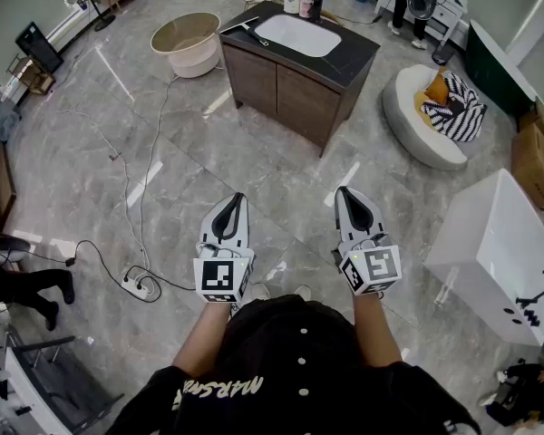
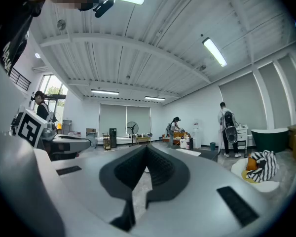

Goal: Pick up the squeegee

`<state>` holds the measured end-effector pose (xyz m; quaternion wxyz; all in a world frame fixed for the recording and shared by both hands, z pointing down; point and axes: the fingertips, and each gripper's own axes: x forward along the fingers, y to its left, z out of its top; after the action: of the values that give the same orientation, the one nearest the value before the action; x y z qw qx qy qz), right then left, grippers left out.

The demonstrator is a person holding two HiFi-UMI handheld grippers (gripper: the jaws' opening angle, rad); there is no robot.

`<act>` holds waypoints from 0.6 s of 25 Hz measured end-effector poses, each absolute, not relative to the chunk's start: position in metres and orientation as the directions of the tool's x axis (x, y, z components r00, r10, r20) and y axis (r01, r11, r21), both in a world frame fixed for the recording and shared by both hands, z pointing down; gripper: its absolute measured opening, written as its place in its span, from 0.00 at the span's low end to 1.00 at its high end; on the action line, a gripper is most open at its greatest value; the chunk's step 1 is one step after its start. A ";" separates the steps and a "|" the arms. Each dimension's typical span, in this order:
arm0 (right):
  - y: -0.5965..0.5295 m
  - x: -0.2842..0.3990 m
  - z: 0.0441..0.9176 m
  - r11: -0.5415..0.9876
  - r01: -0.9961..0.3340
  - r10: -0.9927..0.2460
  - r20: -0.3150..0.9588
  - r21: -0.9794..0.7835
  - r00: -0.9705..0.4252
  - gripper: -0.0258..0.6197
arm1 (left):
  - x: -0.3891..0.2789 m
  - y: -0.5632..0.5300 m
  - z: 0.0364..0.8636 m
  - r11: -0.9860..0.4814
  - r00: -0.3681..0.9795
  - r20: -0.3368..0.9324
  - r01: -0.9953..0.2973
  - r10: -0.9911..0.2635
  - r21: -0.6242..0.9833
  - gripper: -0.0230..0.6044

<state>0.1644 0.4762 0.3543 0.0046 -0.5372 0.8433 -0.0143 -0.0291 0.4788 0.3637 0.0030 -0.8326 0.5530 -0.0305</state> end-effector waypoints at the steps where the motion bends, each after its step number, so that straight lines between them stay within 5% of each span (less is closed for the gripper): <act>1: 0.476 0.164 0.354 0.423 -0.906 -0.906 0.008 -0.025 -0.423 0.03 | -0.029 0.479 0.364 -0.388 0.386 0.048 -0.921 -0.921 -0.039 0.07; 15: 0.471 0.143 0.351 0.419 -0.908 -0.908 -0.005 -0.002 -0.419 0.03 | -0.048 0.473 0.366 -0.390 0.388 0.053 -0.920 -0.920 -0.028 0.07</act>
<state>0.1429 0.4714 0.3512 0.0027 -0.5388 0.8425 0.0007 -0.0481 0.4731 0.3655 -0.0027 -0.8332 0.5522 -0.0299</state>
